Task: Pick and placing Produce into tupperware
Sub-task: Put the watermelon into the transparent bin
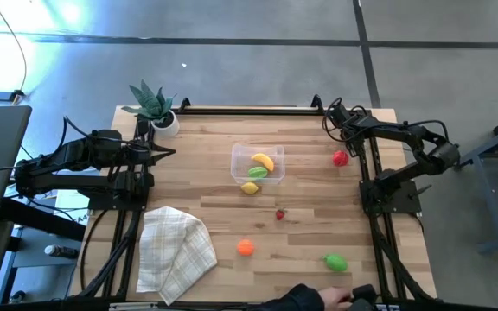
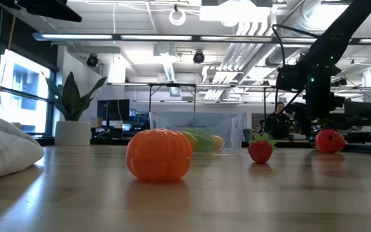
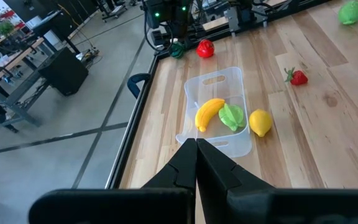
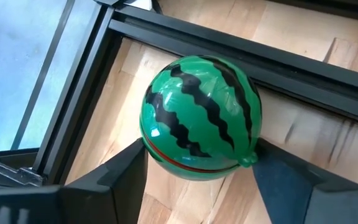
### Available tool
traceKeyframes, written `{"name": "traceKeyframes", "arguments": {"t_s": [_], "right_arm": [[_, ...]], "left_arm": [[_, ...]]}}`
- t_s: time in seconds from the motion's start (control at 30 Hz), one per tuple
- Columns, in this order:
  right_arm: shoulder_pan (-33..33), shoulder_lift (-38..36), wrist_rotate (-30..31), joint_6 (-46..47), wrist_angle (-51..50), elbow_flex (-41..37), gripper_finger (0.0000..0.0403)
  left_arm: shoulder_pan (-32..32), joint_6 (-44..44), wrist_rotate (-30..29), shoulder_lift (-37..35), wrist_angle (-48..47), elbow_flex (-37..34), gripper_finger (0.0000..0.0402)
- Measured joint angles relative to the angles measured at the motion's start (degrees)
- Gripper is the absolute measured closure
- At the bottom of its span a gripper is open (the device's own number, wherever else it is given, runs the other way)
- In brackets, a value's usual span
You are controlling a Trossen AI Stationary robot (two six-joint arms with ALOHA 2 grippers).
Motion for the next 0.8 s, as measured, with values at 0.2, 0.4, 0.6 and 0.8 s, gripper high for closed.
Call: {"name": "traceKeyframes", "arguments": {"t_s": [0.2, 0.4, 0.6, 0.8], "right_arm": [[0.69, 0.0, -0.57, -0.42, 0.69, 0.0, 0.0172], [1.66, 0.0, -0.26, -0.42, 1.11, 0.0, 0.0174], [1.46, 0.0, 0.01, -0.42, 0.65, 0.0, 0.0173], [1.11, -0.04, 0.75, 1.35, 0.79, 0.0, 0.0179]], "left_arm": [[0.01, 0.01, -0.02, 0.0, 0.02, 0.0, 0.0401], [0.0, 0.01, -0.02, -0.01, 0.0, 0.0, 0.0401], [0.01, 0.01, 0.0, -0.02, 0.02, 0.0, 0.0401], [0.0, 0.01, -0.01, 0.0, 0.02, 0.0, 0.0401]]}}
